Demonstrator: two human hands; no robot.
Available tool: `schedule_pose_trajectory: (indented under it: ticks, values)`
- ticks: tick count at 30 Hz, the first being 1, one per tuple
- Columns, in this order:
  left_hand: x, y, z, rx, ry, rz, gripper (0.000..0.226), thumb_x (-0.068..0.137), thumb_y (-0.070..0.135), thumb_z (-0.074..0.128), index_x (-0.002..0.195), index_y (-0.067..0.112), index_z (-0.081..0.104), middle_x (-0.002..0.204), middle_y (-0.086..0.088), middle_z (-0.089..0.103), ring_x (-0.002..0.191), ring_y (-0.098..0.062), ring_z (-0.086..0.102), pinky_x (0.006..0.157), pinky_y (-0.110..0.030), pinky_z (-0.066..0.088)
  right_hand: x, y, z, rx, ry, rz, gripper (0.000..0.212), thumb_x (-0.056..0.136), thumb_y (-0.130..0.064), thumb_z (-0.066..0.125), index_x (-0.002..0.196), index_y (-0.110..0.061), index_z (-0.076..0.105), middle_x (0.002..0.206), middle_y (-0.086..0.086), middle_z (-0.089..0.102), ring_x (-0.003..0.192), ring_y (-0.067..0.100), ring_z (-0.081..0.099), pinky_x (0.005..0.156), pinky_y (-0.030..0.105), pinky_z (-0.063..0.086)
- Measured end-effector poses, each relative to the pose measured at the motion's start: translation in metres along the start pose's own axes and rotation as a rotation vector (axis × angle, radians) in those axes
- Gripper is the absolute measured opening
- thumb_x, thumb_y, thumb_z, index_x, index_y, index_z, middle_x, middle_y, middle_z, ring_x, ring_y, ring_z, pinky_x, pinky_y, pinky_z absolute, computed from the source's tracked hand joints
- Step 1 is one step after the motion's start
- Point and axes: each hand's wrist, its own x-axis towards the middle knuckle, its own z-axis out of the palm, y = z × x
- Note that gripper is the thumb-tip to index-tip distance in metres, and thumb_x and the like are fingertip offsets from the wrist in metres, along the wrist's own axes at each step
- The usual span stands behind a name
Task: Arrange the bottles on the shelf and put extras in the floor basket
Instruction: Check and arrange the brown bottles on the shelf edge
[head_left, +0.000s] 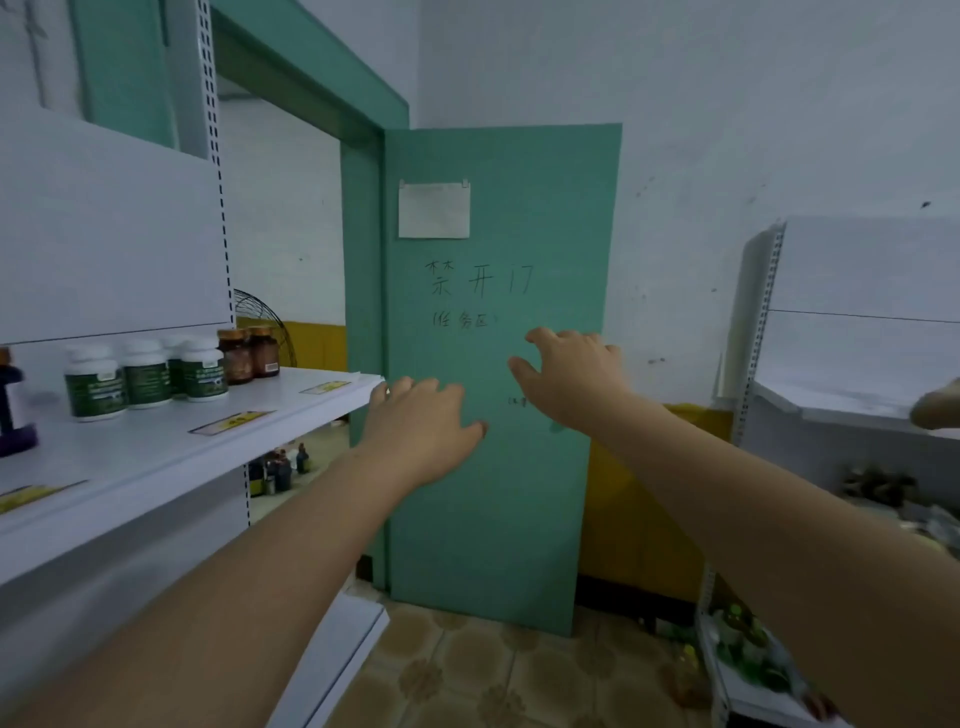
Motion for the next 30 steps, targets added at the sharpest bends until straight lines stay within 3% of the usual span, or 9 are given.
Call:
schedule_pose_trajectory:
  ticks: [7,11,15,24,30]
  values:
    - [0.106,-0.038,0.032,0.069,0.016,-0.119,0.053,0.092,0.056,0.036,0.129,0.02,0.049,0.13,-0.006,0.052,0.125,-0.029,0.04,0.103,-0.044,0.026,0.133,-0.018,0.063,0.069,-0.011,-0.143,0.052,0.097,-0.049,0.032,0.138,-0.019,0.042,0.128,0.012,0.055,0.122,0.034,0.043,0.098,0.043,0.032]
    - [0.138,-0.073,0.055,0.104,0.033,-0.269,0.047,0.091,0.056,0.037,0.117,0.02,0.054,0.122,-0.008,0.056,0.121,-0.03,0.042,0.101,-0.044,0.03,0.197,-0.053,0.107,0.136,-0.017,-0.292,0.05,0.096,-0.048,0.035,0.133,-0.016,0.046,0.126,0.014,0.056,0.121,0.036,0.044,0.099,0.044,0.033]
    - [0.149,-0.112,0.062,0.167,0.057,-0.458,0.047,0.092,0.056,0.037,0.119,0.022,0.054,0.125,-0.005,0.053,0.12,-0.028,0.041,0.099,-0.043,0.03,0.243,-0.102,0.142,0.254,-0.018,-0.498,0.049,0.097,-0.048,0.036,0.133,-0.017,0.045,0.127,0.014,0.056,0.121,0.036,0.045,0.097,0.044,0.035]
    - [0.137,-0.16,0.062,0.363,0.025,-0.855,0.047,0.093,0.053,0.038,0.122,0.018,0.05,0.125,-0.007,0.054,0.118,-0.028,0.045,0.1,-0.039,0.033,0.285,-0.199,0.185,0.489,-0.09,-0.892,0.045,0.094,-0.05,0.039,0.127,-0.021,0.05,0.12,0.012,0.06,0.111,0.035,0.051,0.092,0.043,0.043]
    - [0.137,-0.193,0.076,0.455,-0.012,-0.941,0.049,0.093,0.054,0.037,0.121,0.017,0.052,0.124,-0.008,0.055,0.115,-0.029,0.047,0.097,-0.039,0.032,0.302,-0.242,0.206,0.576,-0.081,-0.989,0.048,0.096,-0.042,0.043,0.139,-0.021,0.042,0.129,0.012,0.056,0.117,0.034,0.051,0.092,0.042,0.044]
